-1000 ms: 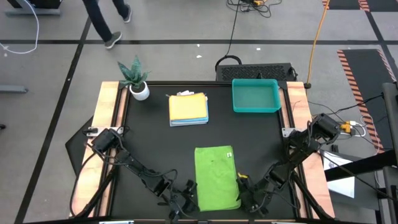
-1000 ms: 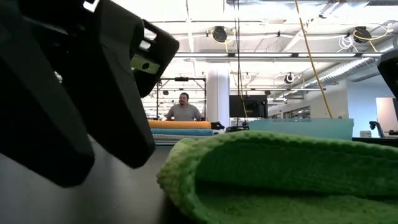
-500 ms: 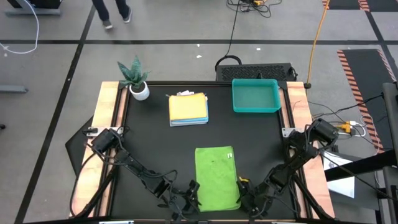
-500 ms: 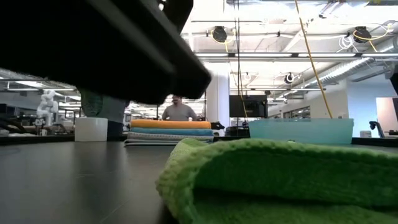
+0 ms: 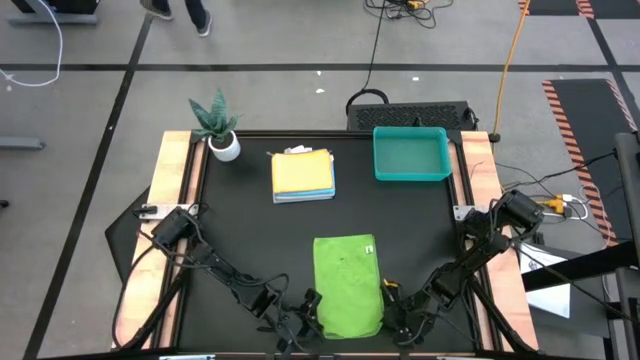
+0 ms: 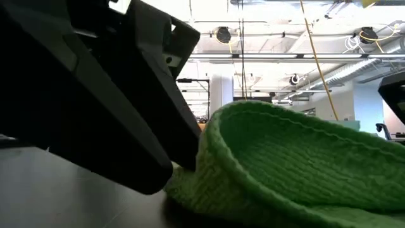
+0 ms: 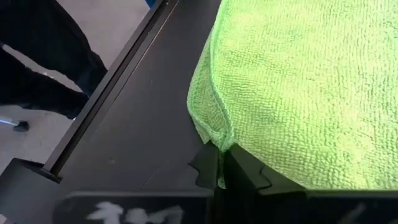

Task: Fold microfiber towels
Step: Fold the green microfiber towel

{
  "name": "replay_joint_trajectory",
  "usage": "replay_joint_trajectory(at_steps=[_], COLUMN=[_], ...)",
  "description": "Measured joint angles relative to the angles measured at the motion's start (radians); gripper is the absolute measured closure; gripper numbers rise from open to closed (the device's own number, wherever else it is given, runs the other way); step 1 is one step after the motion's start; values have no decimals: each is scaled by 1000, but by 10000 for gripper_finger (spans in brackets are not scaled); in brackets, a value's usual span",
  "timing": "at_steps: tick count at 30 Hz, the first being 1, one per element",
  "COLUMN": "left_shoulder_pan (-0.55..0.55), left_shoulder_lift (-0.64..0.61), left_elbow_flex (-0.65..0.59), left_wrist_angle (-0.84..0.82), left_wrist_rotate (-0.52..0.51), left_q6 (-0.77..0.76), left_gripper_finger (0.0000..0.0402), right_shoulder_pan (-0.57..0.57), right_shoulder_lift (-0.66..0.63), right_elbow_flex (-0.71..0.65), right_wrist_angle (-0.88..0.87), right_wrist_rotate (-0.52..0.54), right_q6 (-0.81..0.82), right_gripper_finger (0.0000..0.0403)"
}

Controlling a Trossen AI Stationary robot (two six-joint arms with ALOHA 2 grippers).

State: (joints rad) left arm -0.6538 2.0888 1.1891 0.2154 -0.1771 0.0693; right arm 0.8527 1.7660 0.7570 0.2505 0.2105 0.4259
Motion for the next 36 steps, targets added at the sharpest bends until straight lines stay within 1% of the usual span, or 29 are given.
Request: replay_joint_trajectory(at_steps=[3,6,9,11,15,16,18,21,23,25,27,29,31,36], left_shoulder_pan=[-1,-5,-12,-12,16,23,31,26,18,6,-10,-19,-16,-11], left_shoulder_lift=[0,-22,-53,-55,-40,-39,-39,-38,-38,-38,-30,-19,1,39], left_elbow_flex=[29,69,115,125,121,121,121,121,121,121,122,122,121,122], left_wrist_angle=[-29,-89,-120,-126,-168,-170,-170,-159,-161,-159,-153,-159,-135,-82], left_wrist_rotate=[-19,-104,-147,-119,2,7,2,-11,-11,-6,-6,21,75,85], left_q6=[-1,-13,-20,-39,-179,-213,-232,-229,-192,-95,-6,3,-3,-21], left_gripper_finger=[309,308,308,308,306,300,279,233,200,175,159,151,150,163], right_shoulder_pan=[-6,-8,-8,-8,-8,-8,-8,-8,-8,-8,-8,-8,-8,-14], right_shoulder_lift=[0,0,0,0,0,0,0,0,0,0,0,0,0,0], right_elbow_flex=[0,0,0,-1,-1,-1,-1,-3,-7,-14,-23,-33,-37,-38], right_wrist_angle=[-7,-11,-15,-16,-16,-16,-16,-16,-14,-9,-2,20,35,41], right_wrist_rotate=[-1,-5,-5,-5,-5,-5,-5,-5,-4,-2,-2,-4,-2,-5], right_q6=[5,12,33,34,38,38,38,42,59,80,100,112,111,112], right_gripper_finger=[396,399,400,400,401,401,401,402,402,402,402,402,402,402])
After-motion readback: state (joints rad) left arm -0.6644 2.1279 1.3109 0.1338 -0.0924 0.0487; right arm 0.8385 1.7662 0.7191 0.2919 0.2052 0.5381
